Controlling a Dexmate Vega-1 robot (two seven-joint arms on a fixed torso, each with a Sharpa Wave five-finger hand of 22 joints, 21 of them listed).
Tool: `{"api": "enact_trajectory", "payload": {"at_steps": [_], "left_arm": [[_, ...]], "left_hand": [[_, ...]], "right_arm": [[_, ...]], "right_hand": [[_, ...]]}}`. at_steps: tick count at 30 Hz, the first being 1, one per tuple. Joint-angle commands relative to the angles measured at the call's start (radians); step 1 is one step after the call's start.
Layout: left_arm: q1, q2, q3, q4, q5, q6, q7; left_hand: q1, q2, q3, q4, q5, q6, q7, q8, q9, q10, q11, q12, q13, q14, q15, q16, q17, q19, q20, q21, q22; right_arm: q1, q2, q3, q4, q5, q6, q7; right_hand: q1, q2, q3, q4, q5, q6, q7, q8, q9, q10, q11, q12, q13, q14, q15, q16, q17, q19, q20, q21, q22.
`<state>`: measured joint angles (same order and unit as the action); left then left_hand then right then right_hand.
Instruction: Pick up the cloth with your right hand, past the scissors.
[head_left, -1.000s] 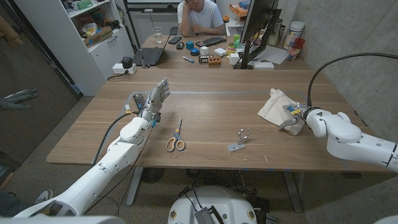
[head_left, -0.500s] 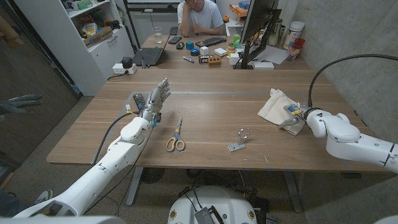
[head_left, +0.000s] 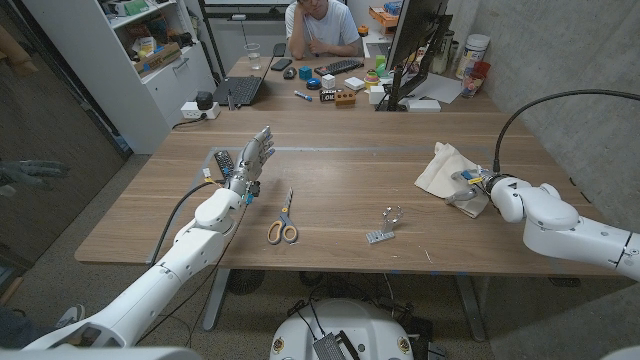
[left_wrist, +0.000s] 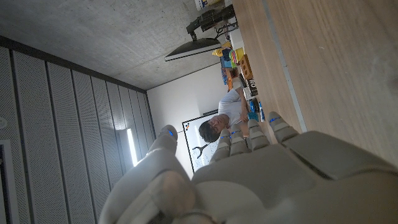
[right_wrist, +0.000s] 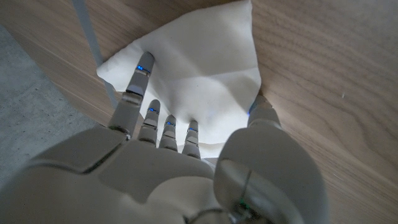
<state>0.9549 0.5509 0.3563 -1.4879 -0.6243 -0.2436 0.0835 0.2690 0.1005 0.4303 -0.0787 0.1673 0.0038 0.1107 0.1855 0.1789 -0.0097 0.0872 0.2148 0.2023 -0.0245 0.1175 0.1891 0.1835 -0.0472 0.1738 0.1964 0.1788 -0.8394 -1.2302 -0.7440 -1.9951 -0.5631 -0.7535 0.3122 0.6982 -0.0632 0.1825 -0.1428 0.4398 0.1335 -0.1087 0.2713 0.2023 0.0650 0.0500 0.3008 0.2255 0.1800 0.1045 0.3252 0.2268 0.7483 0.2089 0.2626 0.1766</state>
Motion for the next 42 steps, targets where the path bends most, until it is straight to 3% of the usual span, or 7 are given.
{"api": "enact_trajectory", "payload": {"at_steps": [1,13,21,26,34,37,42], "left_arm": [[0.005,-0.004,-0.002,0.007,-0.006,-0.01,0.002],[0.006,-0.007,-0.001,0.011,-0.006,-0.01,0.003],[0.003,-0.008,-0.001,0.015,-0.009,-0.012,-0.003],[0.001,-0.011,0.0,0.019,-0.009,-0.013,-0.004],[0.001,-0.011,-0.002,0.019,-0.009,-0.015,-0.001],[0.004,-0.01,-0.005,0.015,-0.008,-0.015,0.005],[0.01,-0.005,-0.008,0.01,-0.011,-0.009,0.01]], "left_hand": [[-0.003,0.002,0.001,-0.005,0.006,0.007,-0.003,0.004,0.002,0.003,-0.002,0.005,0.002,0.0,0.01,0.003,0.004,0.002,0.01,0.006,0.005],[-0.005,0.002,0.001,-0.006,0.006,0.007,-0.003,0.004,0.002,0.003,-0.004,0.005,0.002,0.0,0.011,0.003,0.004,0.002,0.011,0.006,0.005],[-0.006,0.002,0.001,-0.007,0.006,0.007,-0.003,0.004,0.002,0.003,-0.004,0.005,0.002,0.0,0.01,0.003,0.004,0.001,0.012,0.006,0.005],[-0.006,0.002,0.002,-0.007,0.006,0.008,-0.003,0.004,0.002,0.003,-0.003,0.004,0.002,0.0,0.01,0.003,0.004,0.001,0.013,0.006,0.005],[-0.007,0.002,0.002,-0.007,0.006,0.009,-0.003,0.004,0.002,0.003,-0.005,0.004,0.002,0.0,0.01,0.003,0.004,0.001,0.013,0.006,0.005],[-0.007,0.002,0.002,-0.008,0.006,0.009,-0.003,0.004,0.002,0.002,-0.006,0.004,0.002,0.0,0.01,0.003,0.004,0.001,0.013,0.006,0.005],[-0.007,0.002,0.002,-0.008,0.006,0.009,-0.003,0.004,0.002,0.004,-0.004,0.005,0.002,0.001,0.011,0.003,0.004,0.001,0.012,0.006,0.005]], "right_arm": [[-0.017,0.002,0.008,0.0,-0.005,-0.022,-0.04],[-0.063,0.002,0.04,-0.011,-0.001,-0.034,-0.146],[-0.127,0.004,0.09,-0.025,0.014,-0.045,-0.283],[-0.142,0.005,0.108,-0.03,0.018,-0.043,-0.307],[-0.154,0.018,0.115,-0.018,0.009,-0.031,-0.336],[-0.161,0.026,0.119,-0.01,0.01,-0.023,-0.355],[-0.181,0.043,0.136,0.009,0.017,0.002,-0.417]], "right_hand": [[0.062,0.035,0.033,-0.005,-0.012,0.101,-0.013,0.027,0.01,0.083,-0.023,0.026,0.015,0.078,-0.027,0.034,0.019,0.086,-0.005,0.01,0.0],[0.145,0.095,0.075,-0.011,-0.074,0.237,-0.031,0.071,0.03,0.203,-0.052,0.072,0.046,0.205,-0.069,0.095,0.053,0.193,-0.075,0.019,0.002],[0.242,0.134,0.096,-0.023,-0.141,0.34,-0.045,0.11,0.058,0.29,-0.075,0.129,0.09,0.335,-0.112,0.186,0.124,0.308,-0.16,0.05,0.008],[0.304,0.154,0.102,-0.023,-0.191,0.406,-0.049,0.144,0.088,0.35,-0.093,0.181,0.133,0.408,-0.153,0.257,0.199,0.389,-0.215,0.083,0.013],[0.334,0.162,0.108,-0.021,-0.218,0.449,-0.058,0.17,0.112,0.394,-0.101,0.221,0.166,0.461,-0.185,0.288,0.241,0.426,-0.247,0.101,0.015],[0.348,0.164,0.112,-0.02,-0.23,0.492,-0.064,0.194,0.126,0.421,-0.114,0.245,0.184,0.478,-0.198,0.298,0.263,0.437,-0.257,0.108,0.017],[0.381,0.175,0.121,-0.017,-0.25,0.573,-0.061,0.242,0.161,0.505,-0.146,0.311,0.234,0.561,-0.239,0.337,0.32,0.474,-0.307,0.137,0.023]]}}
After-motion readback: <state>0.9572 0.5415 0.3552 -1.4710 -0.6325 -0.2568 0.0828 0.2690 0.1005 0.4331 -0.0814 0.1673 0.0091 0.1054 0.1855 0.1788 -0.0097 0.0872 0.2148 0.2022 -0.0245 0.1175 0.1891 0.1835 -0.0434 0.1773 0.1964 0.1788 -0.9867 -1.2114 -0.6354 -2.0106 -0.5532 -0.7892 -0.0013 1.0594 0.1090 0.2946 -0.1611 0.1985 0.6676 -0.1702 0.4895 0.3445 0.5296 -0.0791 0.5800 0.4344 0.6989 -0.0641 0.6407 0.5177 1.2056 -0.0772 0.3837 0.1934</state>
